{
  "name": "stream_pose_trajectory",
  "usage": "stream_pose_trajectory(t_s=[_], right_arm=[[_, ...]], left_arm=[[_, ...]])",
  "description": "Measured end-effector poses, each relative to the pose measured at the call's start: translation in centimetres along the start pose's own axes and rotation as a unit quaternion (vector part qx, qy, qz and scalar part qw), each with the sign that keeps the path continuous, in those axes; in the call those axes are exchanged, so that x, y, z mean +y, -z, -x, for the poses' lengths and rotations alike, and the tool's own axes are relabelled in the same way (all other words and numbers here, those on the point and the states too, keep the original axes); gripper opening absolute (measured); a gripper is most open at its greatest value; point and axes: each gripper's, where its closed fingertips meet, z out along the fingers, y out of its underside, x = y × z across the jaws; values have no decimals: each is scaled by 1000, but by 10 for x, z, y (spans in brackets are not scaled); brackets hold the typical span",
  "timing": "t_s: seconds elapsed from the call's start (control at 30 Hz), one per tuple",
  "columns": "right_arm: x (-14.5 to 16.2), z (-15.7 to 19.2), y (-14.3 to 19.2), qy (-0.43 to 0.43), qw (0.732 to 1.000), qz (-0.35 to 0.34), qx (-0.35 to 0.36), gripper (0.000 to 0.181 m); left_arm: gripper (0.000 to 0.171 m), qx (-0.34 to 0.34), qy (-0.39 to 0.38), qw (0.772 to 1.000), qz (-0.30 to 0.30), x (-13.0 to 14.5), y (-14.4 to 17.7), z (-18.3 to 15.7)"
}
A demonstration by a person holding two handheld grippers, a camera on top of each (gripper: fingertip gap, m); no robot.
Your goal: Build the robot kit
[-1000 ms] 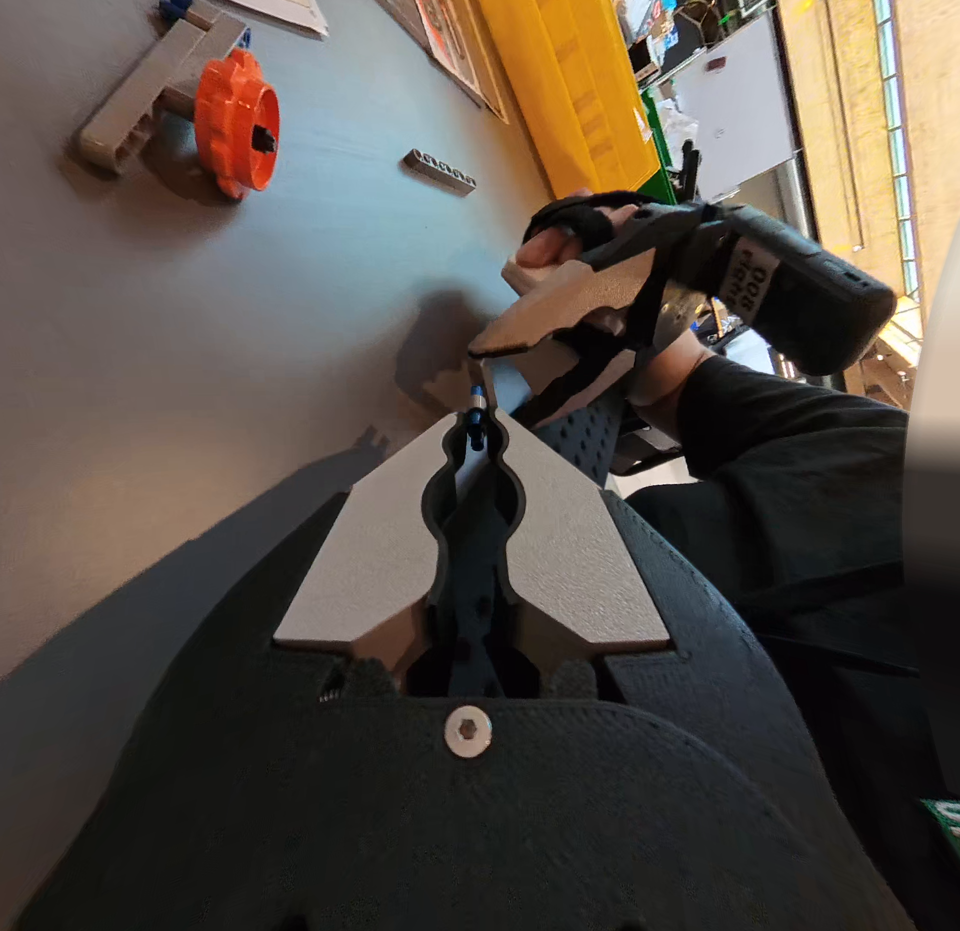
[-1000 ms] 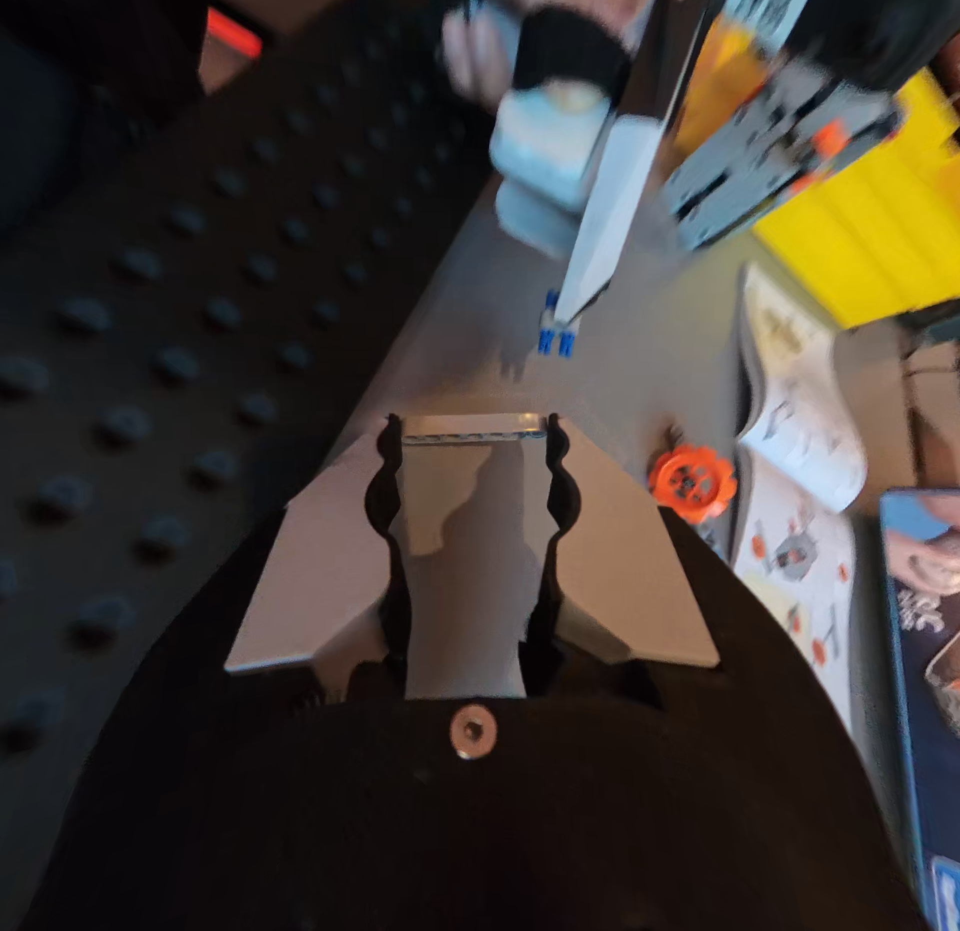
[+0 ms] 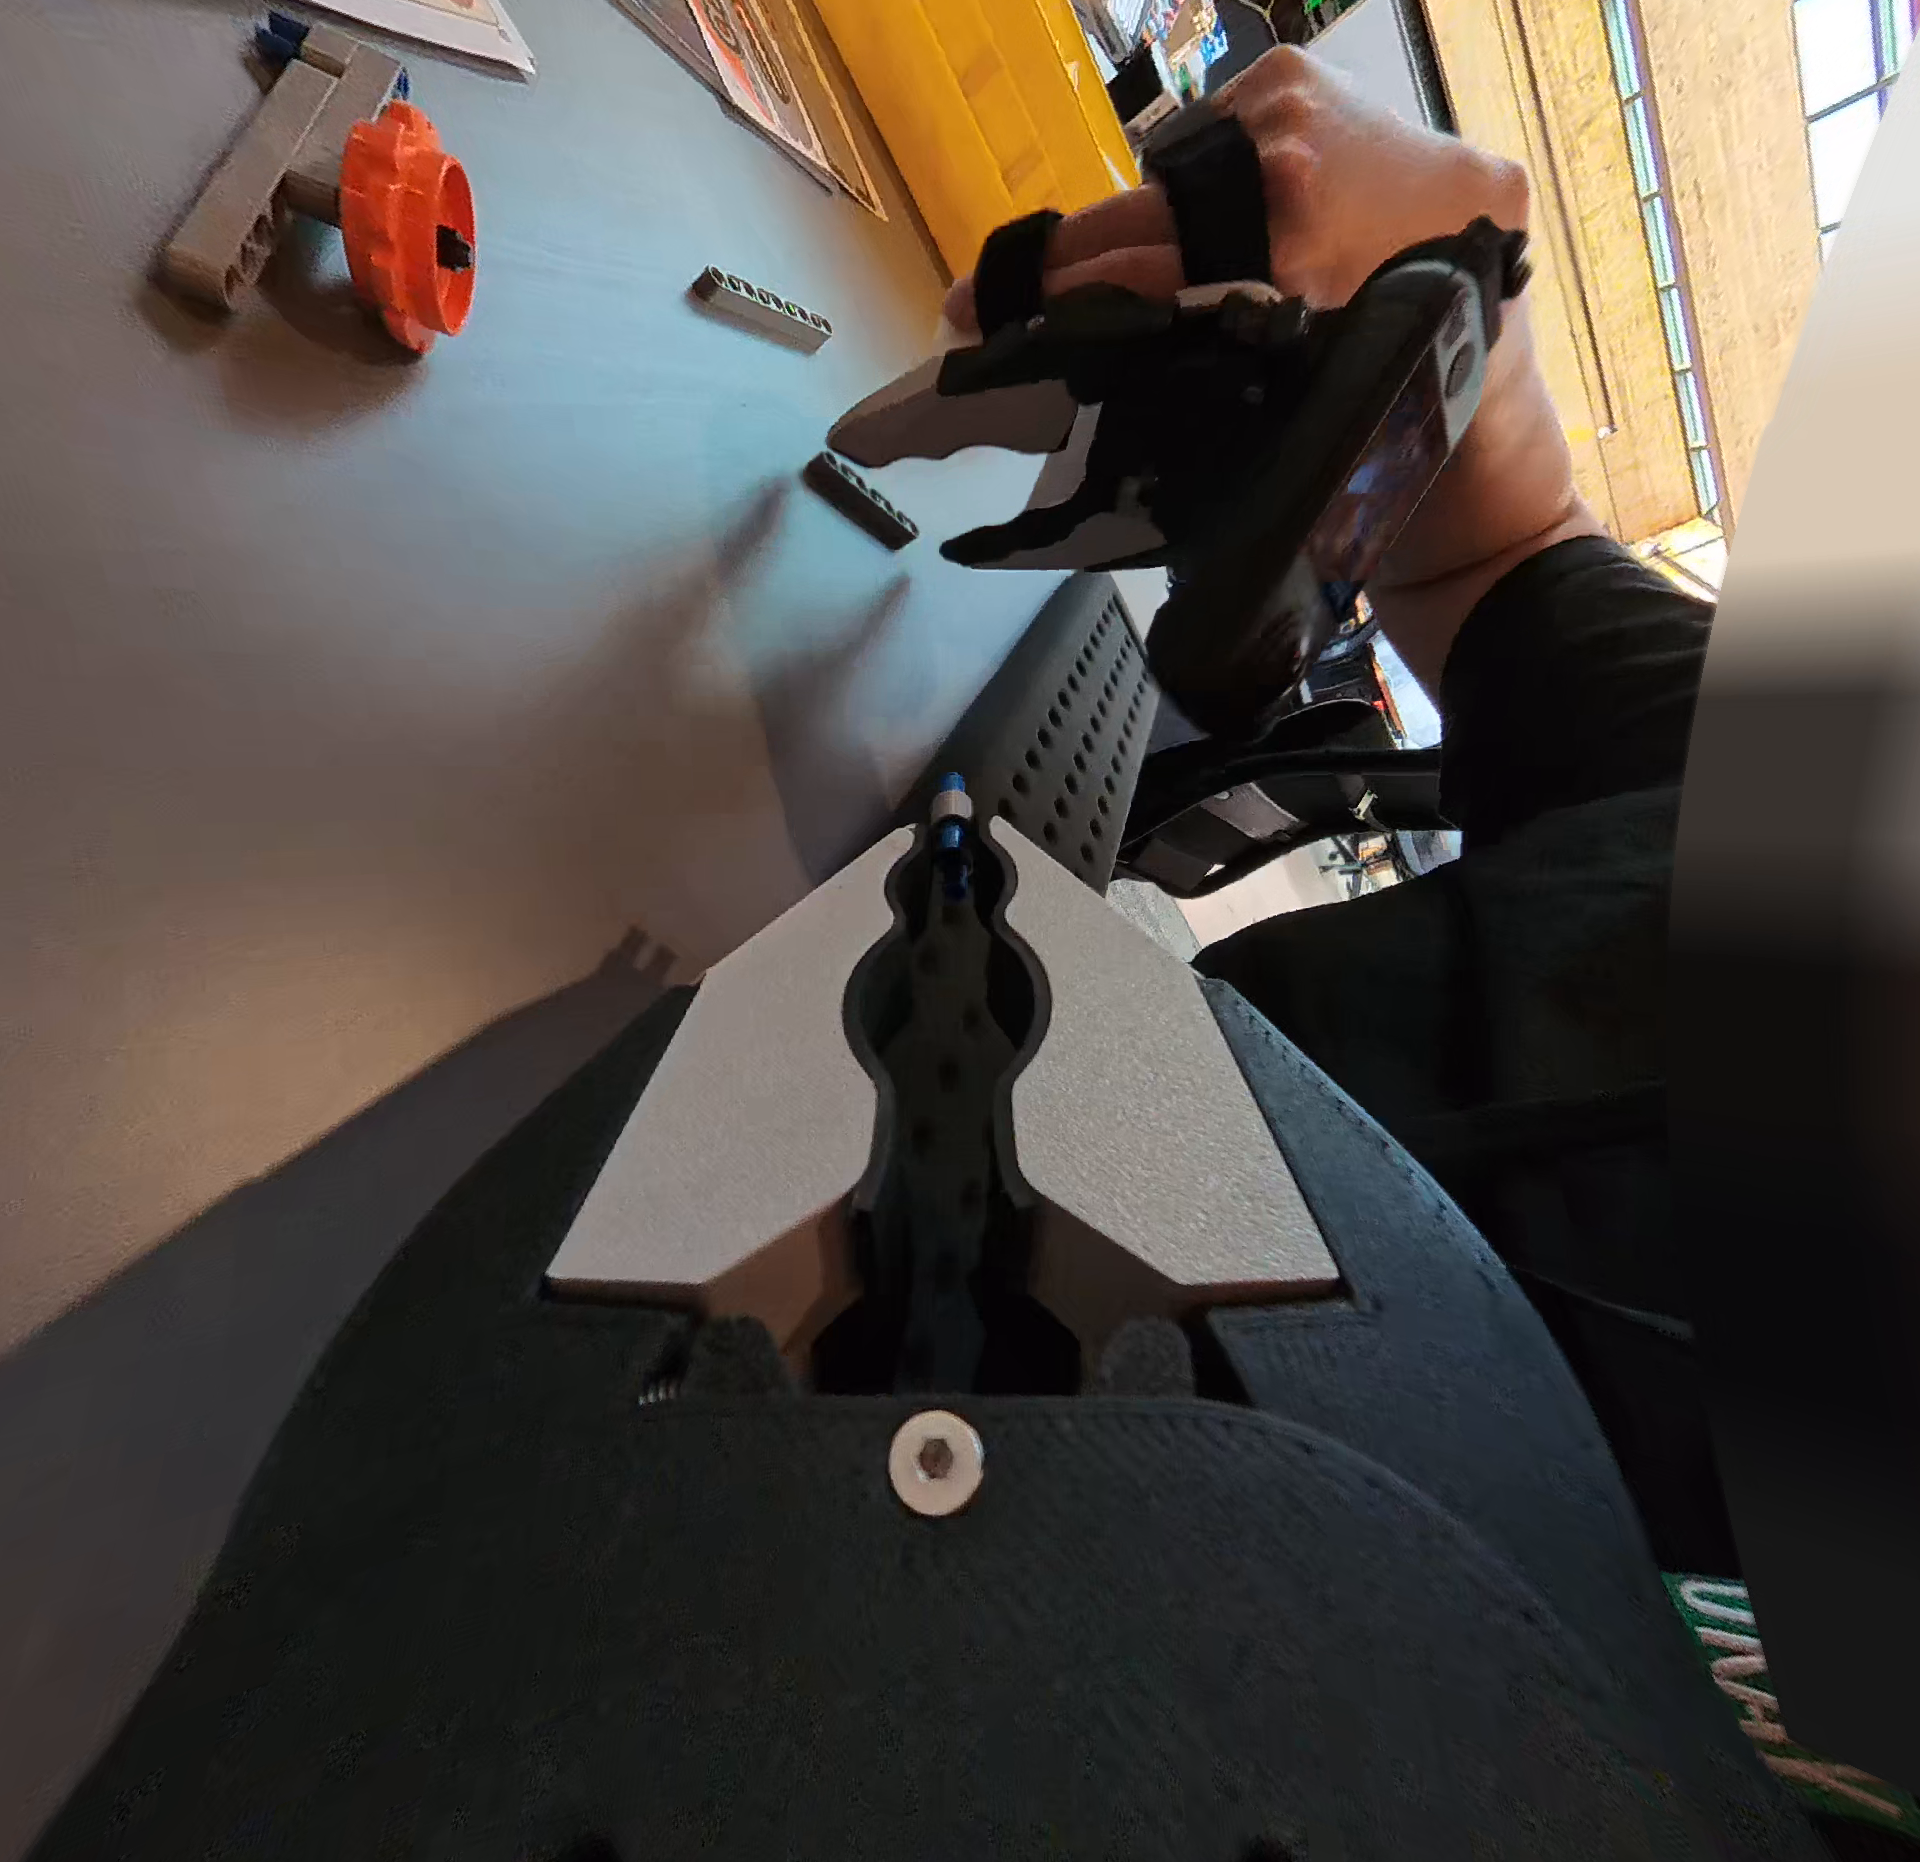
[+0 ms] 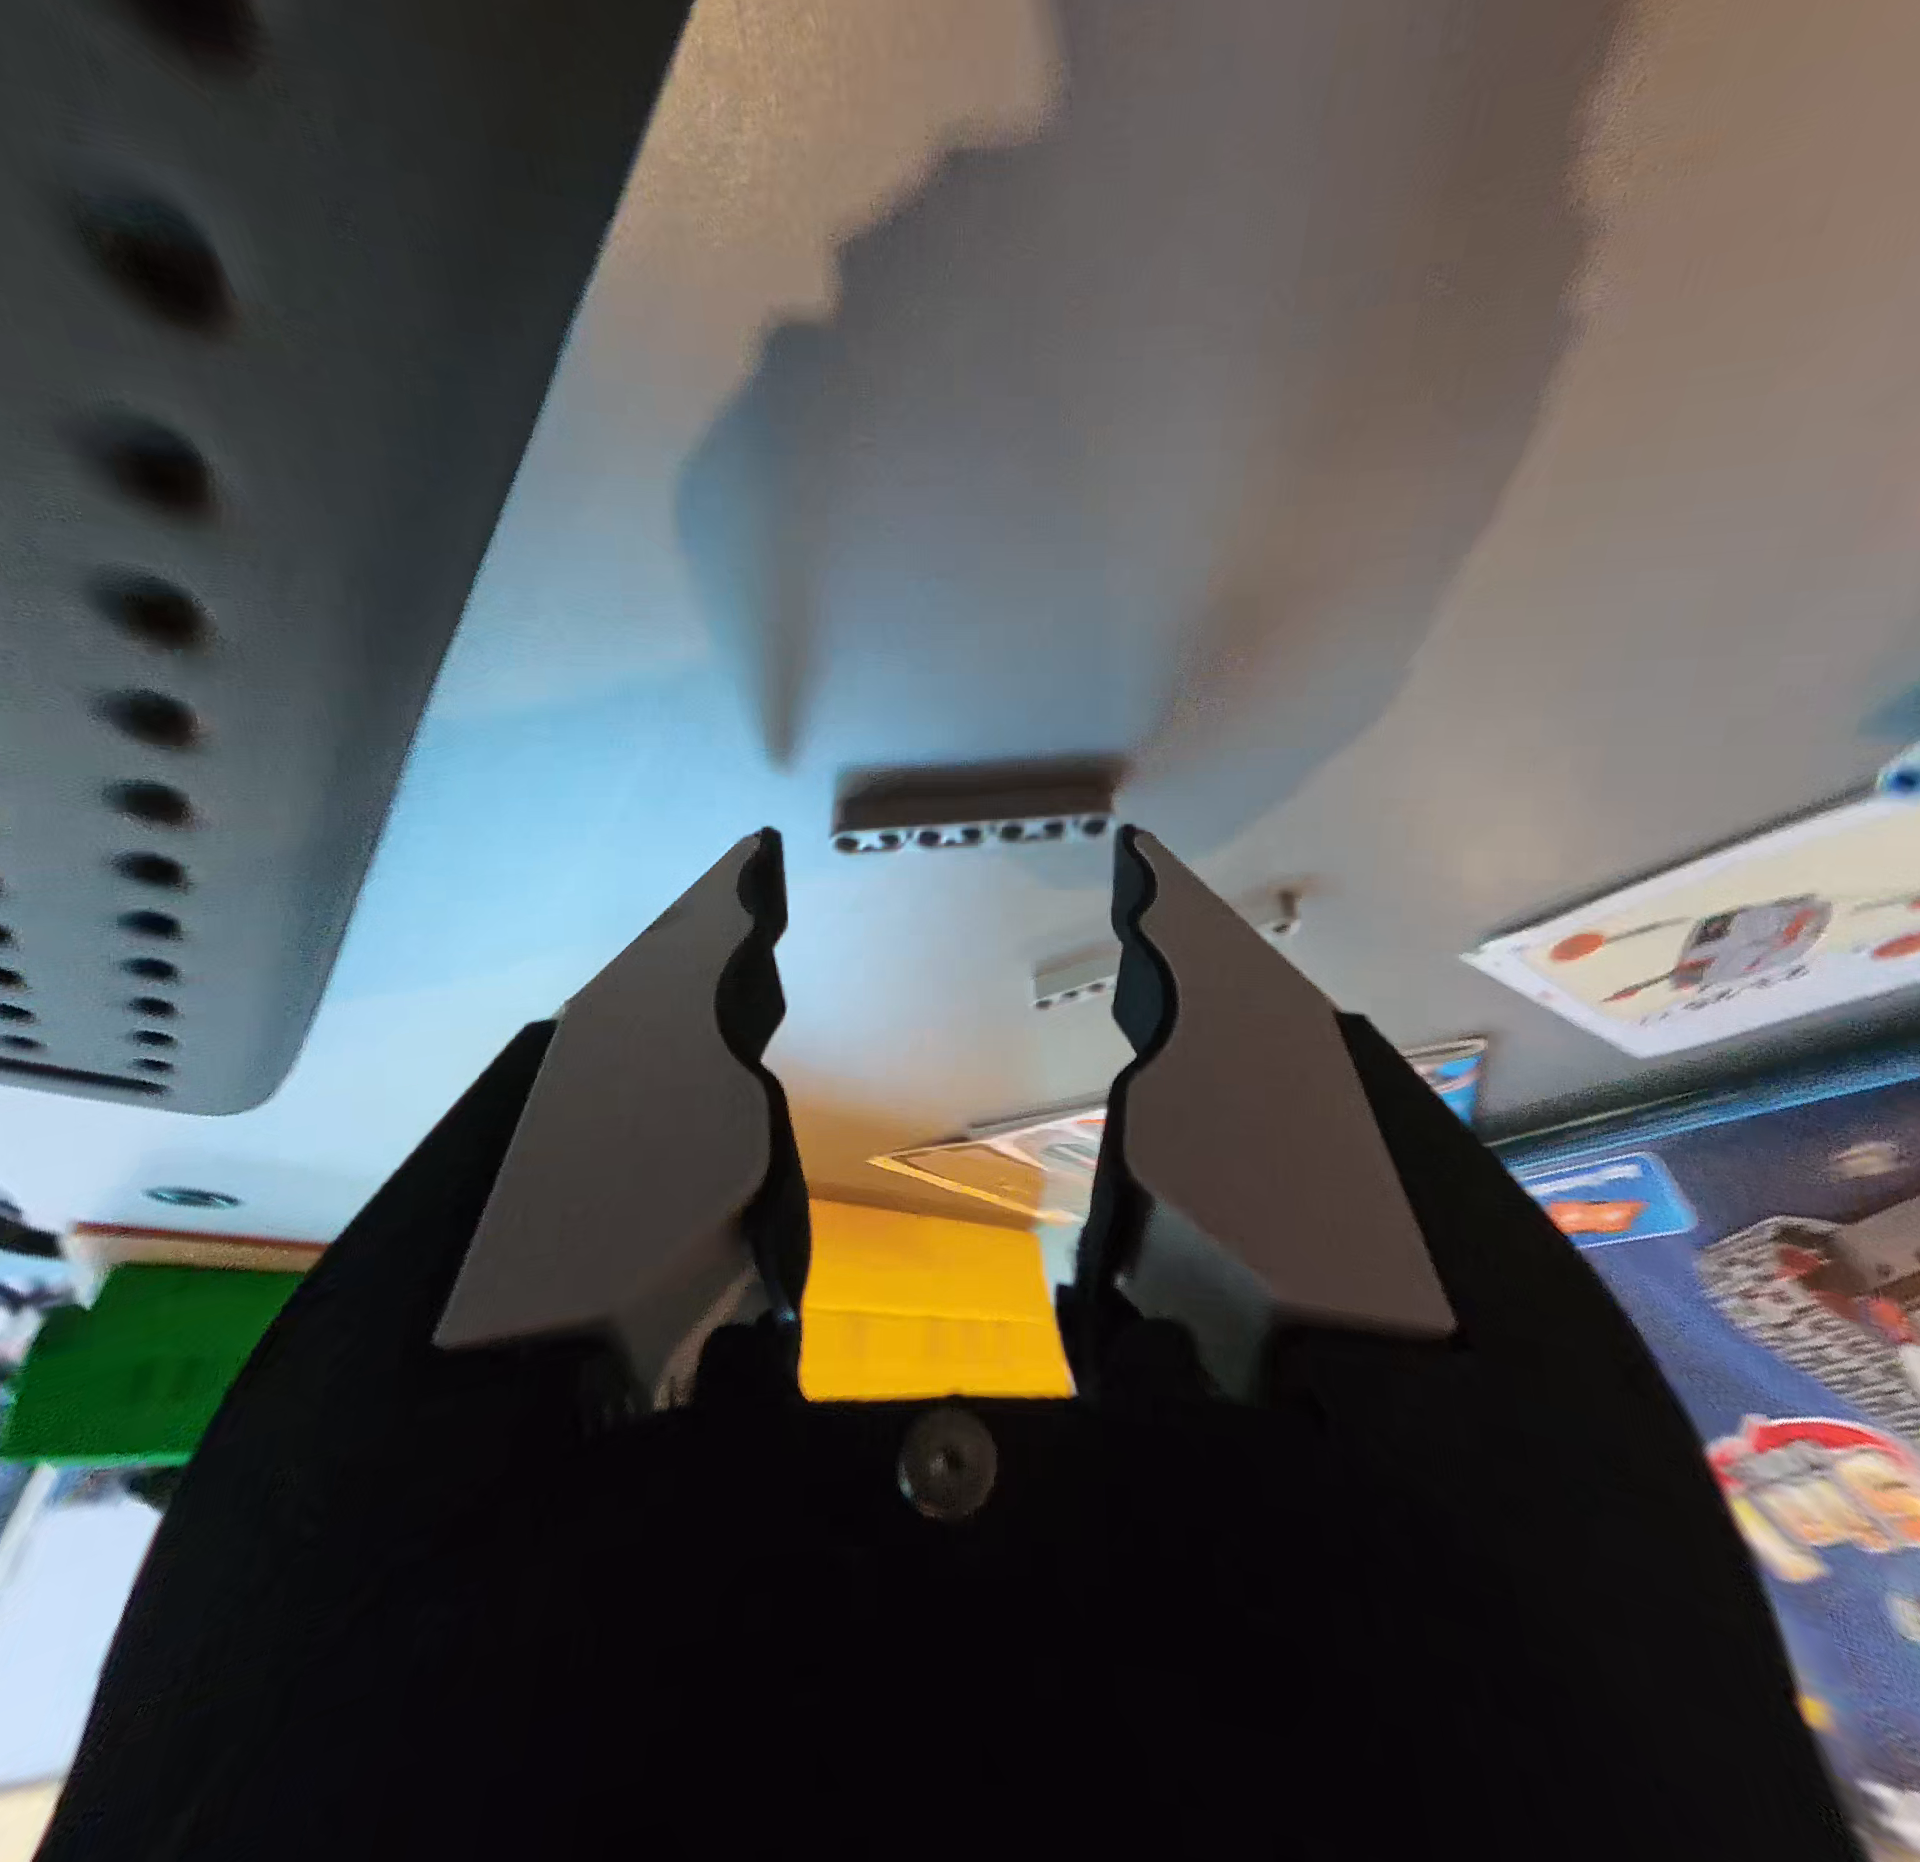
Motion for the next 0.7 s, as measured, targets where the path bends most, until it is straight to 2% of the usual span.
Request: stream_pose_trajectory(t_s=[0.03,0.1,0.13,0.17,0.2,0.27,0.3,0.33,0.37,0.5,0.6,0.7], right_arm=[[2,3,6,-27,999,-24,-4,64],[9,0,24,-134,986,-99,6,61],[13,-1,34,-203,968,-149,6,56],[17,-10,43,-278,938,-207,26,49],[24,-20,50,-361,894,-263,46,40],[24,-25,55,-506,777,-373,-5,38],[18,-26,56,-545,726,-418,-41,39],[14,-27,55,-565,694,-443,-53,37],[14,-28,51,-579,684,-441,-39,35],[16,-28,26,-584,744,-322,43,32],[10,-27,14,-592,756,-278,15,26],[1,-20,5,-600,760,-249,-40,8]], left_arm=[[5,3,0,1000,-1,0,1,-1],[5,11,-2,1000,-6,0,3,-3],[5,15,-3,1000,-8,0,4,-4],[5,19,-5,1000,-10,0,4,-6],[5,24,-5,1000,-11,0,4,-7],[5,32,-6,999,-9,-1,2,-9],[5,35,-8,999,-6,-1,1,-10],[6,38,-10,999,-2,0,-1,-11],[6,38,-12,999,2,0,-3,-11],[5,38,-11,999,6,0,-5,-12],[5,34,-13,999,4,1,-5,-13],[6,34,-12,999,3,3,-5,-13]])
